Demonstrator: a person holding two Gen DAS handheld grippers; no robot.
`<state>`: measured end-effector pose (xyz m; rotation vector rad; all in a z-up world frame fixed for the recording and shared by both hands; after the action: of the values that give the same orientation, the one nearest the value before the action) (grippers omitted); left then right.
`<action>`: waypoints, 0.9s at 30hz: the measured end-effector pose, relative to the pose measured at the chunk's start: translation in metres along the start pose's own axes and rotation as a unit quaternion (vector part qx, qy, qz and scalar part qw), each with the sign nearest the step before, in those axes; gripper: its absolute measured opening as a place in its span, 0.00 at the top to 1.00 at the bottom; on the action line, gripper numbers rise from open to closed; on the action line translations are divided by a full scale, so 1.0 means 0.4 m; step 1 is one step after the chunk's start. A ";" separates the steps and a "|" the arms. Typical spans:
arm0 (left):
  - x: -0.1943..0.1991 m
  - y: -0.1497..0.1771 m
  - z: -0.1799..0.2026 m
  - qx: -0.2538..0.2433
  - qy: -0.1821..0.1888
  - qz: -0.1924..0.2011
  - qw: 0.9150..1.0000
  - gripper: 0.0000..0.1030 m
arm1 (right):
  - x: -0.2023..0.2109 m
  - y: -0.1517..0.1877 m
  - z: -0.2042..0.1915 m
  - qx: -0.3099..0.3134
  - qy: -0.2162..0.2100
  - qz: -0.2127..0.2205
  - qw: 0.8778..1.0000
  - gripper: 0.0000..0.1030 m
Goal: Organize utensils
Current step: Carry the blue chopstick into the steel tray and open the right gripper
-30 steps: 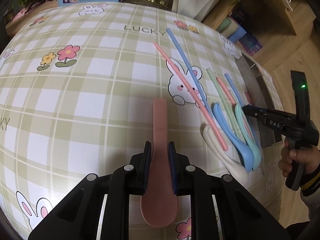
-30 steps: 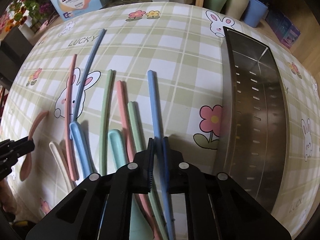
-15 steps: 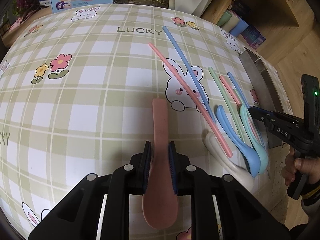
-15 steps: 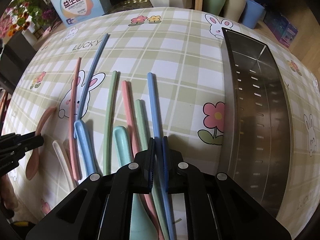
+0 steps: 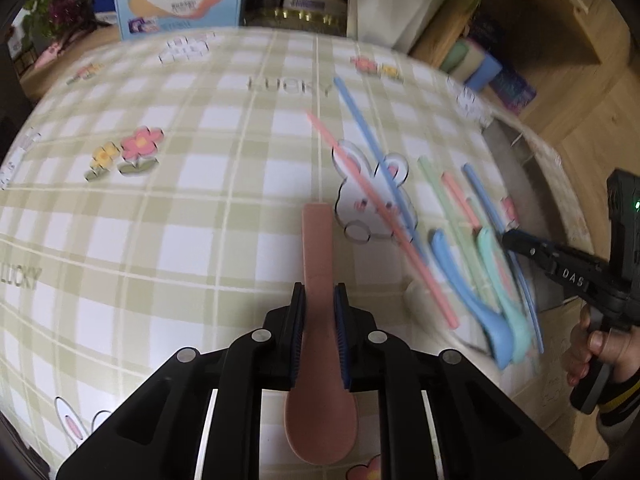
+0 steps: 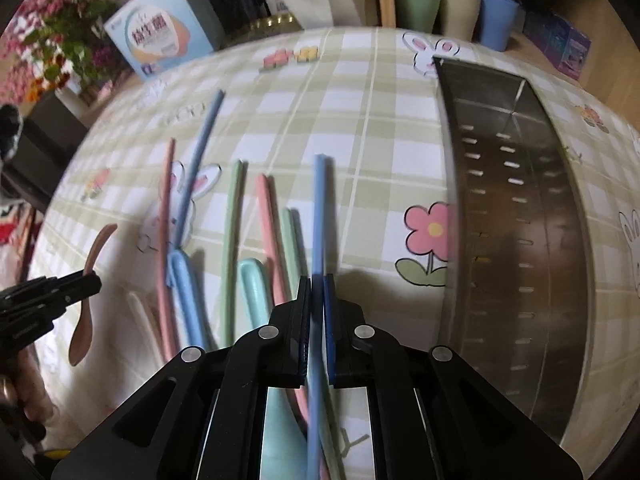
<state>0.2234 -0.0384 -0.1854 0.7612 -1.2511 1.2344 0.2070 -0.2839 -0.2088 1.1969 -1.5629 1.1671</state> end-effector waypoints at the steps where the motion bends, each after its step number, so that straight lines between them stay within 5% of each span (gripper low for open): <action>1: 0.012 -0.001 0.000 0.002 0.000 0.006 1.000 0.86 | 0.011 -0.001 0.001 -0.001 -0.006 0.007 1.000 0.94; 10: 0.104 -0.035 0.048 0.009 0.026 0.043 0.999 0.86 | 0.127 -0.015 0.048 -0.025 -0.052 0.065 0.996 0.94; 15: 0.107 -0.066 0.098 0.002 0.031 0.047 0.998 0.86 | 0.182 -0.043 0.161 -0.058 -0.017 0.092 0.994 0.94; 21: 0.095 -0.095 0.163 -0.006 0.053 0.044 0.998 0.86 | 0.135 -0.067 0.285 -0.098 0.029 0.064 0.993 0.94; 27: 0.084 -0.104 0.191 -0.015 0.051 0.043 0.998 0.86 | 0.093 -0.069 0.294 -0.110 0.037 0.048 0.992 0.94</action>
<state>0.2380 -0.1111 -0.1285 0.6199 -1.2275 1.3056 0.2179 -0.4091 -0.1948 0.9328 -1.6599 1.0570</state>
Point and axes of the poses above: each gripper's, at about its wrist camera, not at the fingertips, and x roughly against the way its jaws point, z to its right, y to its underside, the point moved 2 cm from there along -x, roughly the way its jaws point, and after that the axes turned 15 degrees about -z, right-handed, at the moved point
